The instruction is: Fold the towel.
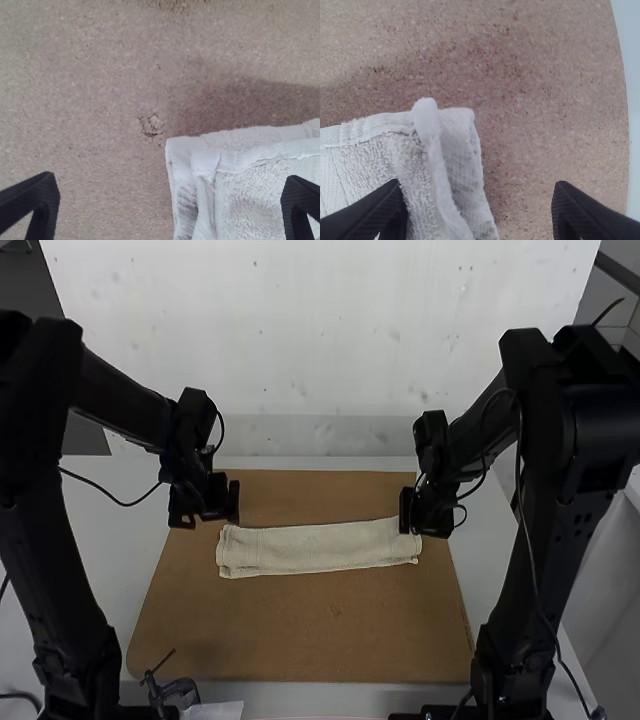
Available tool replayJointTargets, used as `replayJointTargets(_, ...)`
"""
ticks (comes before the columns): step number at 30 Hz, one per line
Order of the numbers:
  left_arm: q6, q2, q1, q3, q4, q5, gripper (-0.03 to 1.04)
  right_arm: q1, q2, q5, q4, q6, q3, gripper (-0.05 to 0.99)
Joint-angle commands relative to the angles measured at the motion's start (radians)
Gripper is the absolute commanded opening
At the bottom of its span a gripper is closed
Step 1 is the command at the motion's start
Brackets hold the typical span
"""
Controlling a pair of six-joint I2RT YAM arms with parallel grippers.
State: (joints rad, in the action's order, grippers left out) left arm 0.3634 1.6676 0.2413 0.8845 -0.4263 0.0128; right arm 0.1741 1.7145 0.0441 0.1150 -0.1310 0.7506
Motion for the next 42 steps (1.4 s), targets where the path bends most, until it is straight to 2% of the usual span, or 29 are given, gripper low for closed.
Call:
replayJointTargets(1,-0.015,-0.094,-0.007,0.018,0.003,0.029,0.99,-0.031,-0.033,-0.061,0.031,-0.038,0.03,0.59)
replayJointTargets(11,-0.014,-0.121,-0.004,-0.013,0.004,0.029,0.99,-0.016,0.114,-0.062,0.04,-0.079,0.069,0.59)
replayJointTargets(14,-0.014,-0.124,-0.016,-0.018,0.004,0.03,0.99,0.002,0.146,-0.062,0.063,-0.096,0.093,0.57)
replayJointTargets(15,-0.015,-0.124,-0.022,-0.019,0.004,0.032,0.99,0.007,0.155,-0.062,0.071,-0.099,0.101,0.49)
replayJointTargets(16,-0.017,-0.126,-0.027,-0.022,0.004,0.039,0.99,0.013,0.166,-0.061,0.078,-0.099,0.105,0.36)
replayJointTargets(18,-0.018,-0.128,-0.036,-0.025,0.004,0.046,0.99,0.028,0.174,-0.055,0.077,-0.108,0.11,0.16)
replayJointTargets(20,-0.023,-0.129,-0.04,-0.027,0.006,0.049,0.99,0.034,0.185,-0.049,0.077,-0.11,0.115,0.03)
replayJointTargets(21,-0.023,-0.129,-0.042,-0.028,0.006,0.047,0.99,0.038,0.188,-0.043,0.078,-0.11,0.116,0.01)
replayJointTargets(30,-0.03,-0.137,-0.05,-0.044,0.006,0.049,0.99,-0.018,0.148,-0.033,0.123,-0.084,0.125,0.01)
replayJointTargets(42,-0.029,-0.218,-0.042,-0.079,0.004,0.05,0.99,-0.355,0.02,-0.039,0.167,0.114,0.128,0.01)
